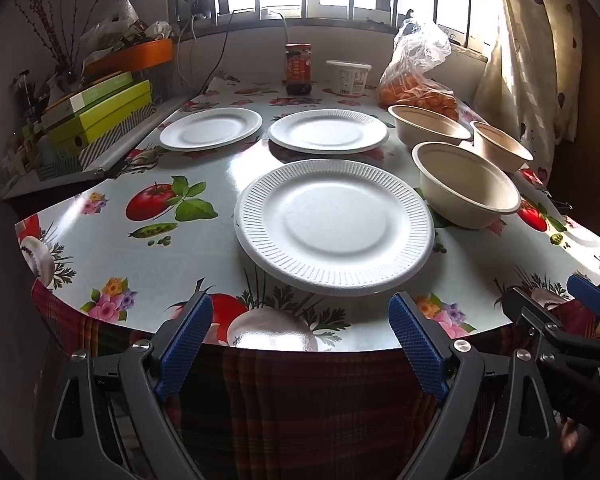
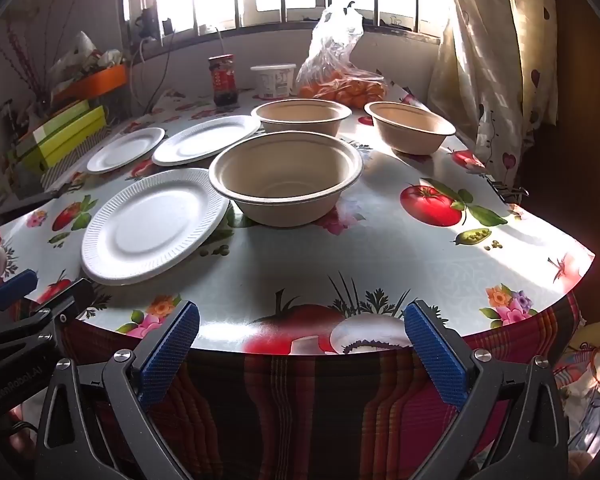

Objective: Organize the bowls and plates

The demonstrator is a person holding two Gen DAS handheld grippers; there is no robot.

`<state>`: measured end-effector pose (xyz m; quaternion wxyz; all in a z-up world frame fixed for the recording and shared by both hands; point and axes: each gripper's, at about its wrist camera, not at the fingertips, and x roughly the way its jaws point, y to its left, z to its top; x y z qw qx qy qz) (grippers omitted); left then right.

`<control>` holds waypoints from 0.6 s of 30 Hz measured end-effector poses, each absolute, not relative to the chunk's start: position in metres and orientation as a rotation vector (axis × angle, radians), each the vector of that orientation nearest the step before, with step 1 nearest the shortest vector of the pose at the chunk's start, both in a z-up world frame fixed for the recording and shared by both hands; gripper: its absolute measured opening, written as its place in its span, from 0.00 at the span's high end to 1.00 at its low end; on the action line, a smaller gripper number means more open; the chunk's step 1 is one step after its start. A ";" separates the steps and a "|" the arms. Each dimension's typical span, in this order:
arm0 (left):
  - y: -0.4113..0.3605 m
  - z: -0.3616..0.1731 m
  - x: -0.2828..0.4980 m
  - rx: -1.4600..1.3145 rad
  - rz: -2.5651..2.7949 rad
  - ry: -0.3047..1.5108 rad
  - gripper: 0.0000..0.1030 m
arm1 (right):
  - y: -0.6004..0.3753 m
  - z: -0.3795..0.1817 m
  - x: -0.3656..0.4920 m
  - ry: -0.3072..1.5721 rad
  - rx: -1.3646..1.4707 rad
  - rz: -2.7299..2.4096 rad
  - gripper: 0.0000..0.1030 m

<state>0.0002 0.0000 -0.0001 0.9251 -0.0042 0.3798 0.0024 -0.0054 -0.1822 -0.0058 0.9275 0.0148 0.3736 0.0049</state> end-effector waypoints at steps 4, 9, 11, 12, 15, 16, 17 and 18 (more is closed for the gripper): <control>0.000 0.000 0.000 -0.005 0.007 0.776 0.13 | -0.183 -0.006 -0.005 0.764 0.028 0.009 0.00; 0.000 0.000 0.000 -0.005 0.009 0.776 0.13 | -0.182 -0.006 -0.006 0.763 0.027 0.008 0.00; 0.001 0.001 0.000 -0.004 0.010 0.775 0.13 | -0.181 -0.005 -0.007 0.762 0.027 0.007 0.00; 0.001 0.001 0.000 -0.005 0.011 0.774 0.13 | -0.181 -0.004 -0.007 0.761 0.027 0.005 0.00; 0.005 0.000 -0.001 -0.005 0.011 0.771 0.13 | -0.183 -0.006 -0.006 0.765 0.021 -0.002 0.00; 0.005 0.000 -0.001 -0.006 0.010 0.772 0.13 | -0.182 -0.006 -0.006 0.764 0.021 -0.003 0.00; 0.005 0.000 -0.001 -0.006 0.008 0.774 0.13 | -0.182 -0.006 -0.006 0.762 0.020 -0.006 0.00; 0.006 0.000 0.000 -0.005 0.009 0.775 0.13 | -0.182 -0.005 -0.007 0.760 0.019 -0.008 0.00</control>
